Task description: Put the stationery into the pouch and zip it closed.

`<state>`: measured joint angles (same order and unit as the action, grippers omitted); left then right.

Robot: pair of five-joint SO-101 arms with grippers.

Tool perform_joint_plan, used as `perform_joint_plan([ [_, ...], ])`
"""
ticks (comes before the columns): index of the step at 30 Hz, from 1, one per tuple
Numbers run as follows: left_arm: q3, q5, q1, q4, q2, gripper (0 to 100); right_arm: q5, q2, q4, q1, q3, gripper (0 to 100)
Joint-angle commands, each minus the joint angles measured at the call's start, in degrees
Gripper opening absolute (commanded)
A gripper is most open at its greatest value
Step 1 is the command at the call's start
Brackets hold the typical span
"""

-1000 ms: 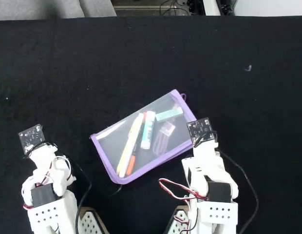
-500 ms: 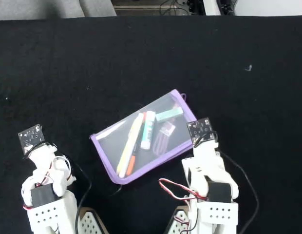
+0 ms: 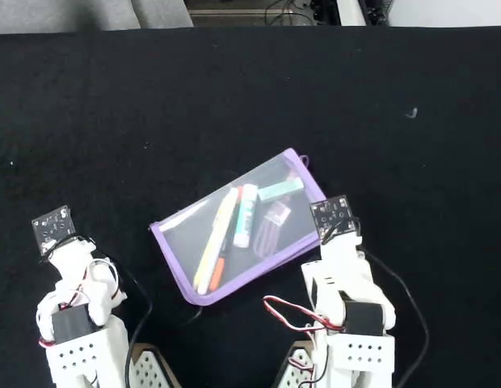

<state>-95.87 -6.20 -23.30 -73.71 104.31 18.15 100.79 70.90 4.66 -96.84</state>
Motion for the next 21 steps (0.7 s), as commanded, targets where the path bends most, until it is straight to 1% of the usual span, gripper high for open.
perform_joint_plan([
  [1, -1.54, -0.7, 2.42, 0.7, 0.18, 3, 0.26, 0.66, 0.26, 0.7, -0.04, 1.5],
  [5, -1.54, -0.79, 6.46, 0.7, 0.18, 3, 0.26, 0.66, 0.26, 0.7, -0.04, 1.5],
  [8, -1.54, -0.79, 8.04, 0.7, 0.18, 3, 0.26, 0.66, 0.26, 0.79, -0.04, 1.5],
  [21, -1.54, -0.79, 8.04, 0.7, 0.18, 3, 0.26, 0.66, 0.26, 0.79, -0.04, 1.5],
])
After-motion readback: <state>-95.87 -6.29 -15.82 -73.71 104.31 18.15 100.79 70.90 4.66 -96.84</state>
